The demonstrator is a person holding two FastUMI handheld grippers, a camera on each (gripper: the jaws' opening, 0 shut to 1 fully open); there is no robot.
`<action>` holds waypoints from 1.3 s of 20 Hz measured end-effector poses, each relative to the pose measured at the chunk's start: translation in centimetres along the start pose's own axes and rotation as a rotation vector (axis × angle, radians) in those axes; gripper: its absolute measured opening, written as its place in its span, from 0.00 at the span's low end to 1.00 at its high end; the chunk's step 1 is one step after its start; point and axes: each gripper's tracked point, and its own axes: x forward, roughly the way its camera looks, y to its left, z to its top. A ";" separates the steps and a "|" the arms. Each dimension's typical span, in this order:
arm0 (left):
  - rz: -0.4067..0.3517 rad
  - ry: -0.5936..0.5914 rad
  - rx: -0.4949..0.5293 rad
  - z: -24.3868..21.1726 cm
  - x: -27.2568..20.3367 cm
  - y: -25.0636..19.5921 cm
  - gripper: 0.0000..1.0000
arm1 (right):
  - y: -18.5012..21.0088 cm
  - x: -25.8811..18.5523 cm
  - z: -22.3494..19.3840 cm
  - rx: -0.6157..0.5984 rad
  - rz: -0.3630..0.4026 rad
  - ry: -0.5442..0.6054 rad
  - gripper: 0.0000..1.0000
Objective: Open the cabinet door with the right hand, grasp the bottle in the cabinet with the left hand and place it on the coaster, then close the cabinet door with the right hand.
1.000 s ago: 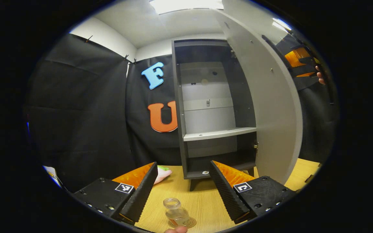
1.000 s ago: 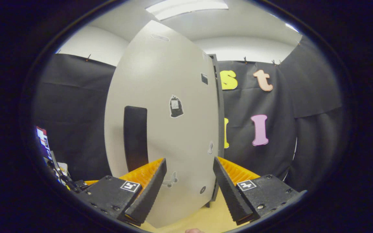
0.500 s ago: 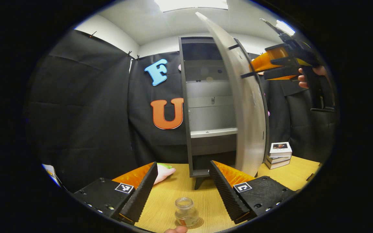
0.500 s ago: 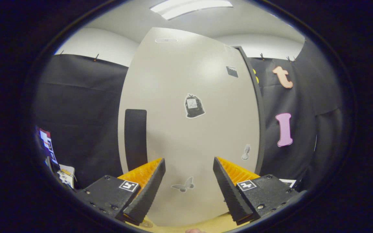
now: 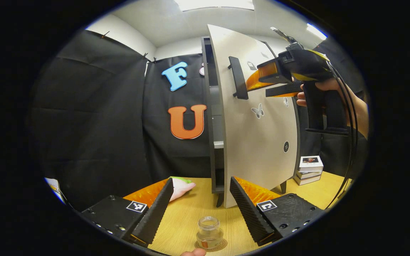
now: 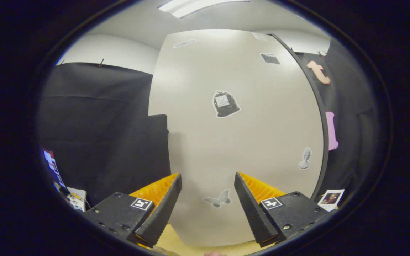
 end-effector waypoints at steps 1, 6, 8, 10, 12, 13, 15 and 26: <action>-0.001 0.001 -0.003 -0.1 0.0 -0.1 0.96 | -0.6 0.1 0.1 0.000 -0.010 -0.008 0.96; -0.015 -0.008 -0.021 0.4 0.1 -1.1 0.96 | -3.0 -4.9 0.5 0.005 -0.043 -0.016 0.96; -0.017 -0.014 -0.038 0.6 0.1 -1.7 0.96 | -4.2 -7.6 0.5 -0.011 -0.067 -0.021 0.94; -0.017 -0.013 -0.046 0.5 0.1 -1.8 0.96 | -5.2 -10.6 0.6 -0.036 -0.094 -0.031 0.96; -0.022 -0.010 -0.050 0.5 0.2 -2.2 0.96 | -6.4 -13.3 0.9 -0.072 -0.132 -0.045 0.96; -0.023 -0.012 -0.048 0.5 0.2 -2.3 0.96 | -7.0 -14.6 0.9 -0.089 -0.154 -0.048 0.96; -0.028 -0.017 -0.044 0.8 0.4 -2.6 0.96 | -7.9 -16.9 0.9 -0.103 -0.189 -0.049 0.96; -0.098 -0.046 -0.021 1.9 -0.1 -5.5 0.96 | -14.7 -24.8 -1.4 -0.042 -0.397 -0.047 0.96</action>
